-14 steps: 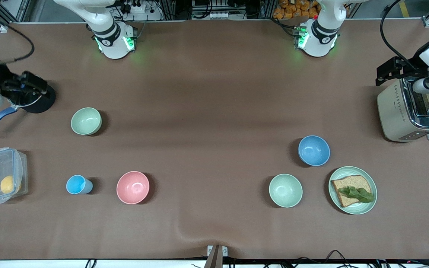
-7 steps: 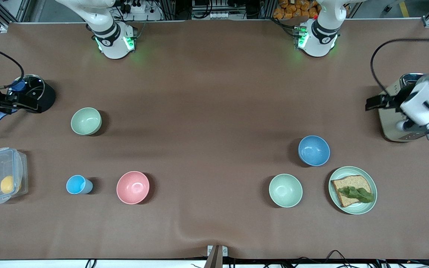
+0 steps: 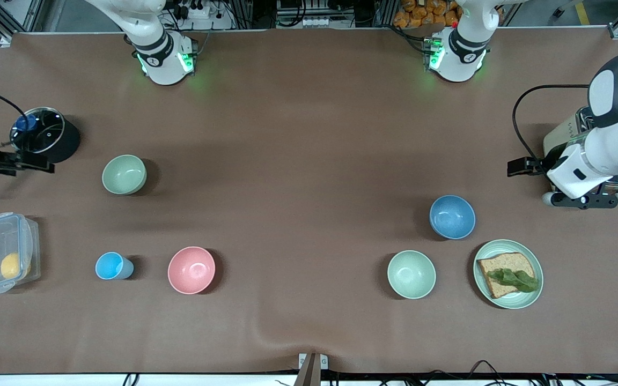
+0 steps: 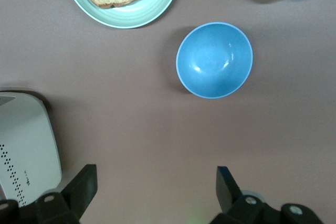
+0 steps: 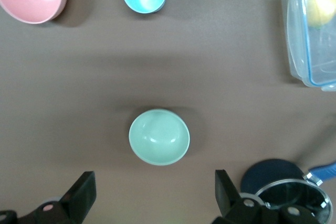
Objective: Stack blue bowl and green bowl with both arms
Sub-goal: 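Raise both grippers from rest and move them toward the bowls, then lower the right gripper to the green bowl while the left gripper reaches the blue bowl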
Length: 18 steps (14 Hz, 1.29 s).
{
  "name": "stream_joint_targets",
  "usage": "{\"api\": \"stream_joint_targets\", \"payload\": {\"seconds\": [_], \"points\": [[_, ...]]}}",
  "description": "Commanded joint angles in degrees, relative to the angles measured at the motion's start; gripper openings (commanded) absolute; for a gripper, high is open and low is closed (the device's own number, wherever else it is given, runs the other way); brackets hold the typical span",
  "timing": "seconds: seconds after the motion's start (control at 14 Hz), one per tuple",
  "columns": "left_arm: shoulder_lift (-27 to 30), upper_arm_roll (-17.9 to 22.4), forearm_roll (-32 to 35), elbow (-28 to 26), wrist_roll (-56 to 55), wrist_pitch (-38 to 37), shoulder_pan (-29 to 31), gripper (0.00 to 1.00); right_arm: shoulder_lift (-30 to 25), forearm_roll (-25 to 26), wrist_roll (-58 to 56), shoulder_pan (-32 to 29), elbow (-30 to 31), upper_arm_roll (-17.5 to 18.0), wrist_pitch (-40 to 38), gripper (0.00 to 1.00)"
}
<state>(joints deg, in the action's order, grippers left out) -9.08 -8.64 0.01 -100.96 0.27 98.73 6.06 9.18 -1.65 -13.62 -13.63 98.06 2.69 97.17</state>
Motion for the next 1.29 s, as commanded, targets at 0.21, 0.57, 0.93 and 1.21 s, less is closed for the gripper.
{"api": "stream_joint_targets", "payload": {"seconds": [0.21, 0.57, 0.93, 1.21], "points": [[0.99, -0.32, -0.01, -1.61, -0.71, 3.31, 0.62, 1.0, 3.11, -1.24, -2.37, -3.33, 6.71, 0.83, 9.7, 1.0], [1.52, -0.5, -0.01, -3.98, -0.8, 3.13, 0.18, 1.0, 6.29, -1.6, -9.67, -5.44, 9.33, 0.83, 15.92, 1.0], [1.0, -0.59, 1.66, -5.74, -0.8, 3.75, 0.36, 1.0, 6.2, -4.13, -14.92, -6.59, 18.65, 1.0, 24.21, 1.0], [-0.93, -0.5, 1.66, -8.45, -0.8, 9.0, 0.62, 1.0, 6.2, -5.11, -18.9, -7.02, 24.8, 1.0, 30.96, 1.0]]}}
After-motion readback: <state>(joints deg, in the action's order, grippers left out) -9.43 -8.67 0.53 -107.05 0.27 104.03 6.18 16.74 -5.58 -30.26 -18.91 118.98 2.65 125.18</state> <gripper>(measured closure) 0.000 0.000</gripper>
